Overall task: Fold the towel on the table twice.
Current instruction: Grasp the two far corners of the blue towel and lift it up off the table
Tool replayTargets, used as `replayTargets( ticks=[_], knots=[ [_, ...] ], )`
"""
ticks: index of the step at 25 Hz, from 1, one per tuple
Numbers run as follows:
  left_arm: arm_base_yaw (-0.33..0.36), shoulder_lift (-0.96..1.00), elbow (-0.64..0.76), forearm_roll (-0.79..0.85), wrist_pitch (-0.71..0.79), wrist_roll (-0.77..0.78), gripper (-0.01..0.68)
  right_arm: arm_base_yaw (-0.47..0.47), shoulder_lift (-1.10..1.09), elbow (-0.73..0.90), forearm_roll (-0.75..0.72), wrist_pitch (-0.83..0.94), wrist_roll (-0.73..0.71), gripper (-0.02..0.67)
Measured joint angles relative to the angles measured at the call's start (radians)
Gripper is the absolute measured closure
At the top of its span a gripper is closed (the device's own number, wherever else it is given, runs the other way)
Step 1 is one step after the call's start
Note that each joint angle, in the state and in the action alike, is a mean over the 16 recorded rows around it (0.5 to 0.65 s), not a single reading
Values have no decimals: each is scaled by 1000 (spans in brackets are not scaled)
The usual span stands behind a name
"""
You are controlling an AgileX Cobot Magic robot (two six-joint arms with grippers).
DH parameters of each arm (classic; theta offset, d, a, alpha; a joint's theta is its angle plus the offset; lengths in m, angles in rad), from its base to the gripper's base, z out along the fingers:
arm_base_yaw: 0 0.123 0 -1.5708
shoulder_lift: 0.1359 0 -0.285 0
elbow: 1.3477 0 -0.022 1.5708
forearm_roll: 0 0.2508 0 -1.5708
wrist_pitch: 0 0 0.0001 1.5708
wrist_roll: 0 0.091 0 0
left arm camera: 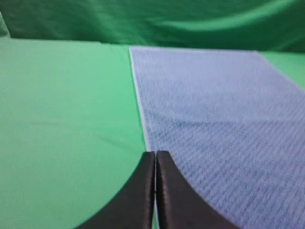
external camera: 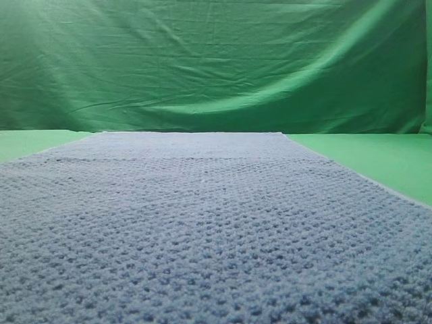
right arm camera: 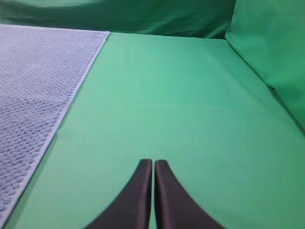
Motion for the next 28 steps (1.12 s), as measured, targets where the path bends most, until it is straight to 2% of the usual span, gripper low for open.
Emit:
replayTargets(
  ticks=[6,10,19,28],
  knots=[
    [0,0,0,-70,-123,-5,673,0,0,0,9,-94,18,649],
    [0,0,-14,-99,-142,-12,673,0,0,-1,35,-206,41,649],
    [0,57,-167,-145,14,-7,673,0,10,-95,111,-279,86,649],
    [0,172,-340,-173,135,16,673,0,59,-245,136,-133,87,649]
  ],
)
